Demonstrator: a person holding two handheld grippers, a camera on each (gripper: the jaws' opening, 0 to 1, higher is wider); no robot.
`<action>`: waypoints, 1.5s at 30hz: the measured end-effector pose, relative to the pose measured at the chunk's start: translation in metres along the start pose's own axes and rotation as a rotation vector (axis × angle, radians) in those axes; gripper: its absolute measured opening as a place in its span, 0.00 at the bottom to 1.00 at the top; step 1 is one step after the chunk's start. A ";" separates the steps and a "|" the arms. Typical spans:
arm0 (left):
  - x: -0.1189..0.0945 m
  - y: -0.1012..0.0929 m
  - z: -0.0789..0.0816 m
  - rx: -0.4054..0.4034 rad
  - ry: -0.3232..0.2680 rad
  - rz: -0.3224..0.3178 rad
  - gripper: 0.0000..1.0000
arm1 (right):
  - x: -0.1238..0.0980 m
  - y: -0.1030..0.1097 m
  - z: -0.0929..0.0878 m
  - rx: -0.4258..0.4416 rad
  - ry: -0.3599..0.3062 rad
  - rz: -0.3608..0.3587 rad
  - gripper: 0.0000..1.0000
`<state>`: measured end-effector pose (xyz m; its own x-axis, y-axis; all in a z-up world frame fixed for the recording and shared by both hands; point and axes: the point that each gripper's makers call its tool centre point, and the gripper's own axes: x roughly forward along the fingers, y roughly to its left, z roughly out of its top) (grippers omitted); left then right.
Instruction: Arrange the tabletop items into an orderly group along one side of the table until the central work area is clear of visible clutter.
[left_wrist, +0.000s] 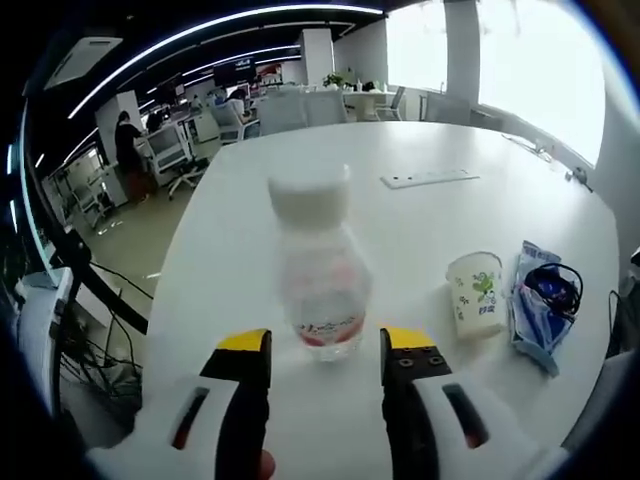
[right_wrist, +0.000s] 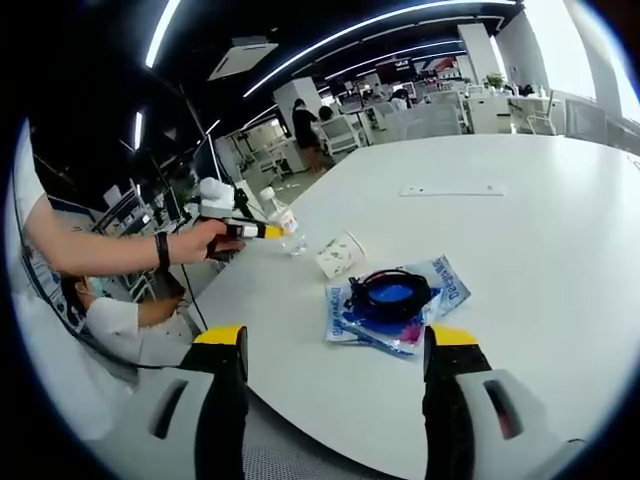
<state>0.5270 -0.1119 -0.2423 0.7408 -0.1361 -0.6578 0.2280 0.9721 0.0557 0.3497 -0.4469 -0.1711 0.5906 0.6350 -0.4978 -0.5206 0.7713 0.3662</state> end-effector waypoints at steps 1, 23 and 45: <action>-0.006 0.000 -0.001 0.002 -0.004 0.006 0.42 | -0.001 0.001 -0.001 0.001 -0.003 0.005 0.71; -0.075 -0.029 -0.048 0.011 0.001 -0.010 0.39 | -0.003 0.003 -0.011 0.000 -0.019 0.060 0.71; -0.037 -0.080 -0.040 0.069 0.040 -0.159 0.43 | -0.012 -0.013 -0.014 0.039 -0.043 0.018 0.70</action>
<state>0.4566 -0.1767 -0.2526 0.6668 -0.2780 -0.6914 0.3841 0.9233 -0.0008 0.3410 -0.4646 -0.1806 0.6077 0.6495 -0.4570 -0.5073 0.7602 0.4058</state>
